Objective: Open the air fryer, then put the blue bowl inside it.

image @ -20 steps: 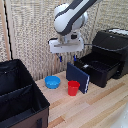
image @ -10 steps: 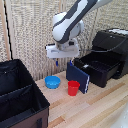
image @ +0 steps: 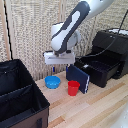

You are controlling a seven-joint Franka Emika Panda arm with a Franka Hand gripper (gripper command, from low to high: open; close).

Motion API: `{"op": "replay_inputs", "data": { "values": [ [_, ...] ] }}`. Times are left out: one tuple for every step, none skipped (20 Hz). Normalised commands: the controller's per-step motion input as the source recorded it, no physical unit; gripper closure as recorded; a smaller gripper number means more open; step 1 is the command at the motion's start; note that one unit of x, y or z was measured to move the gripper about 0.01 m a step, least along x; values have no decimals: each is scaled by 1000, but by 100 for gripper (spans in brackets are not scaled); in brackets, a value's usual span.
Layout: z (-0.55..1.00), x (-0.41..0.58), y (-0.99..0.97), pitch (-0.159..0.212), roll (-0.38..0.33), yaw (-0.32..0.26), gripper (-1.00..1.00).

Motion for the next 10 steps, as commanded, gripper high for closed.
{"op": "replay_inputs", "data": {
  "values": [
    [-360, 191, 0, -10, 0, 10, -100],
    [-354, 154, 0, -32, -6, 0, -100],
    [-349, 137, 0, -44, -14, 0, -100],
    [-340, 83, 3, -55, -18, -24, -100],
    [-340, 51, 43, -50, -28, -63, -100],
    [-326, 17, 46, -55, -19, -90, -100],
    [-300, 37, 80, -40, -10, -118, -100],
    [-291, 23, 97, -31, 0, -131, -100],
    [-274, 26, 114, -36, 0, -129, -100],
    [-257, 29, 109, -40, 0, -125, -100]
  ]
}}
